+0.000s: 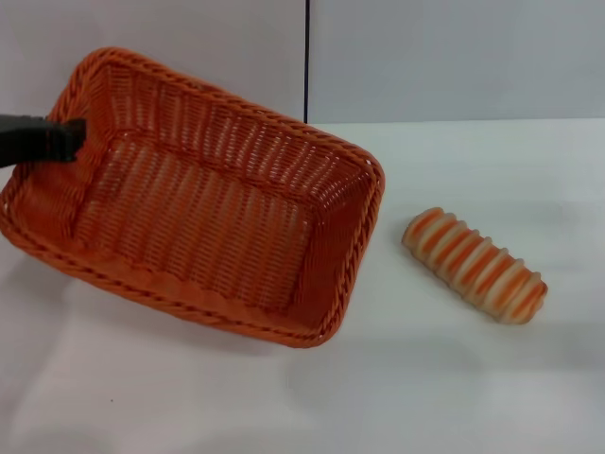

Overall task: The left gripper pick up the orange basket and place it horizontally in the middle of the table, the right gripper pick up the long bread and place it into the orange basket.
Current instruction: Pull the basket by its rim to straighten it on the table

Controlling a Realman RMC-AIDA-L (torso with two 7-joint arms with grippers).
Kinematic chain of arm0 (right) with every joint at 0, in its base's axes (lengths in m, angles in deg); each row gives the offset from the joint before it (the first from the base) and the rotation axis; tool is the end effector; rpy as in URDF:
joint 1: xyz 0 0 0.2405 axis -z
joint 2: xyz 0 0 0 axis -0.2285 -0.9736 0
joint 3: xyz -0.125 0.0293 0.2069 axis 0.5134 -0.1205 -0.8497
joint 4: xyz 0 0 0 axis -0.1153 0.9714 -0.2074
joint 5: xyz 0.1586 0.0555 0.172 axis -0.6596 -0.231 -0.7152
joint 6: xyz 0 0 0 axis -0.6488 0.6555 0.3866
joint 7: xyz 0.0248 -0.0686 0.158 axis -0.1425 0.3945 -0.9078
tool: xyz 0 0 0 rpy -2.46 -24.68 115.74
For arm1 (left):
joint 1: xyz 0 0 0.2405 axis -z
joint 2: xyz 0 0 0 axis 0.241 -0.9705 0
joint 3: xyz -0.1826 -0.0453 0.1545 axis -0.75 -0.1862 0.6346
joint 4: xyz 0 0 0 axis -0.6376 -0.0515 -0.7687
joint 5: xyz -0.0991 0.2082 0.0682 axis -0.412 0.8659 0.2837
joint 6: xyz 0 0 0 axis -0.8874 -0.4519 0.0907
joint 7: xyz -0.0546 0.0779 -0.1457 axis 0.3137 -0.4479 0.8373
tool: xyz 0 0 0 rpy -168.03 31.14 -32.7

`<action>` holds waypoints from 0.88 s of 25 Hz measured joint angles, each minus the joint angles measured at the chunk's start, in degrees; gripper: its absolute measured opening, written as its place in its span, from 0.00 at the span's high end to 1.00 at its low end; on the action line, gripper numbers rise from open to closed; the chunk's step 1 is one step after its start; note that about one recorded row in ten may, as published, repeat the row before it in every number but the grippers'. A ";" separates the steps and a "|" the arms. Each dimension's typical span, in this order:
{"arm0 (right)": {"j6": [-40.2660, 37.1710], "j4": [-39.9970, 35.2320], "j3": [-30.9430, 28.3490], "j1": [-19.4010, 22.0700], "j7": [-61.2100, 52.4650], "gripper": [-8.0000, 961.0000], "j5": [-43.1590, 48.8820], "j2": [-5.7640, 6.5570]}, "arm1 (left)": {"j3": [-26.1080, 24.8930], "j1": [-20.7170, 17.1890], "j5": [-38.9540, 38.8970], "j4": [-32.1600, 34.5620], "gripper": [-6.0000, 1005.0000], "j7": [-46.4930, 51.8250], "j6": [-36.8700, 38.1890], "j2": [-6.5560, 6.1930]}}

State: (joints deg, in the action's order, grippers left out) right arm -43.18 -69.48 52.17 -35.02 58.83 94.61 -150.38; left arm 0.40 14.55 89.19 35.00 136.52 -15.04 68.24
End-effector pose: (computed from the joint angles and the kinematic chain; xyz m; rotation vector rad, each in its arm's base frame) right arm 0.3524 0.3128 0.0445 -1.3047 0.3759 0.8754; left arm -0.2149 0.3609 0.0691 -1.9513 -1.0656 -0.1367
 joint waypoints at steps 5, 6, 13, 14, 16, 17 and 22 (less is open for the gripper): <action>0.25 0.00 0.00 -0.21 0.00 0.36 0.02 0.00 | 1.30 -5.93 -4.38 0.43 0.82 0.02 -4.74 -0.03; 0.27 0.00 0.00 -0.23 0.00 0.36 0.01 0.00 | 1.86 -7.16 -4.86 0.51 0.82 0.02 -5.80 -0.03; 0.35 0.00 0.00 -0.07 0.00 0.36 0.01 -0.12 | 9.64 -16.06 -6.87 1.66 0.82 0.04 -15.36 -0.02; 0.36 0.00 0.00 -0.05 0.00 0.36 0.02 -0.14 | 10.51 -16.81 -6.87 1.66 0.82 0.04 -16.45 -0.02; 0.38 0.00 -0.01 -0.01 0.00 0.36 0.01 -0.18 | 12.86 -19.12 -6.94 1.69 0.82 0.04 -19.50 -0.03; 0.38 0.00 0.00 0.01 0.01 0.36 0.02 -0.18 | 13.89 -20.11 -7.03 1.70 0.82 0.04 -20.52 -0.02; 0.38 0.02 0.04 -0.04 0.00 0.36 0.02 -0.27 | 17.56 -22.74 -7.50 1.71 0.82 0.04 -24.28 -0.02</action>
State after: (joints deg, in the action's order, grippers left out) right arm -42.80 -69.46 52.20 -35.06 58.83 94.62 -150.65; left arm 17.97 -8.19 81.69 36.71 136.56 -39.32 68.22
